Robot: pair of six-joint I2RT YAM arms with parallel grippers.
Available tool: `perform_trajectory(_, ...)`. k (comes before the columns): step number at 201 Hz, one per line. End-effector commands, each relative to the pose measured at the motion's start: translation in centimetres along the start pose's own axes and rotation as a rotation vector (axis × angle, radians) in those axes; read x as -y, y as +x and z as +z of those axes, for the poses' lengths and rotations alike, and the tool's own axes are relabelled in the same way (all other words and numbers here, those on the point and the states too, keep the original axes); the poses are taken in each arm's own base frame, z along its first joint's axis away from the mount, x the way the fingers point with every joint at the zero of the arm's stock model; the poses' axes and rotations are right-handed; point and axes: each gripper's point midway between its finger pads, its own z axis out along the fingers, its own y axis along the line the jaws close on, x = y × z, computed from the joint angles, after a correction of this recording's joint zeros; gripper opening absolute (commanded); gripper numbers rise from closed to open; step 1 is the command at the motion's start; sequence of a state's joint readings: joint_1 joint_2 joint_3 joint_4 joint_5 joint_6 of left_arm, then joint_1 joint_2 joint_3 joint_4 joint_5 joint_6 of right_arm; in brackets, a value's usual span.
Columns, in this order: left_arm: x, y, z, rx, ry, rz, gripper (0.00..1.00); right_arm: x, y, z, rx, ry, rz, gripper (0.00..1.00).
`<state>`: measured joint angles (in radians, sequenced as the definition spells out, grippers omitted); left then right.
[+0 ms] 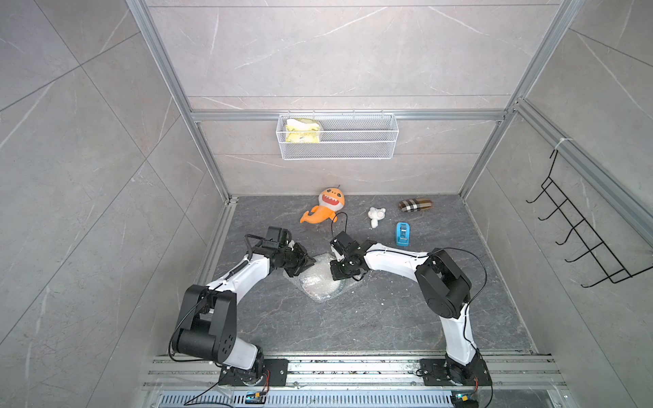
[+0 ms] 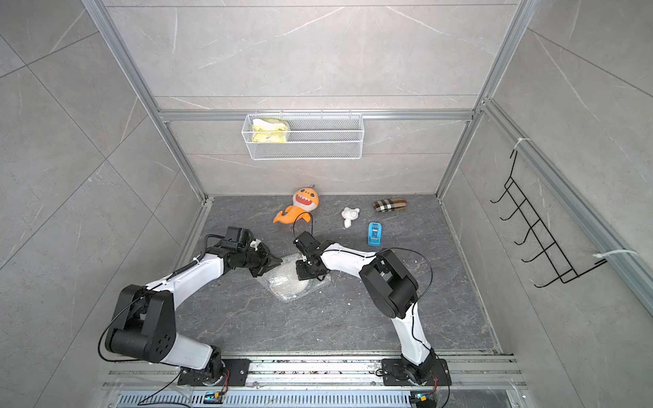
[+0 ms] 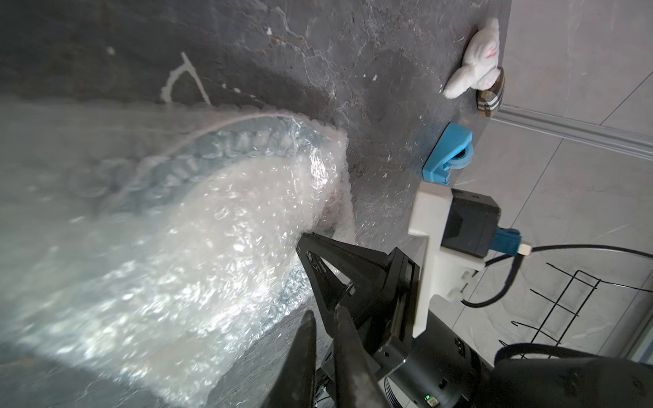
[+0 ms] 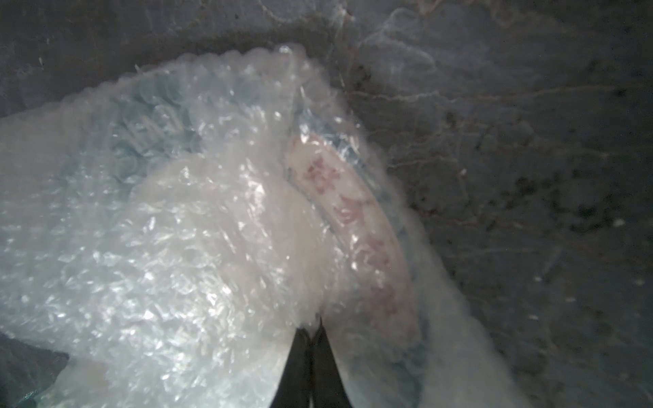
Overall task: Wrap dinner plates in bubble wrap
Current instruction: Wrap the plate in the bubble wrap.
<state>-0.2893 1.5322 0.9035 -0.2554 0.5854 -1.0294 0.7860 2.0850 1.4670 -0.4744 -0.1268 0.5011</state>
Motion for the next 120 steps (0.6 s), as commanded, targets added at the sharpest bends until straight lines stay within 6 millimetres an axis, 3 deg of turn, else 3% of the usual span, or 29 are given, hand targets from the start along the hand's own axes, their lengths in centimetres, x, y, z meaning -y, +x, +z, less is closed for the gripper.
perform_trajectory(1, 0.4, 1.0, 2.9, -0.056, -0.005, 0.022, 0.12, 3.5, 2.8, 1.3, -0.084, 0.122, 0.014, 0.05)
perform_trajectory(39, -2.7, 1.8, 5.8, -0.082, -0.094, 0.018, 0.09, 3.5, 2.6, 0.8, -0.076, 0.126, 0.014, 0.05)
perform_trajectory(120, -8.4, 3.8, 6.1, -0.094, -0.224, -0.012, 0.07, 3.3, 1.4, -0.8, -0.029, 0.095, 0.032, 0.05)
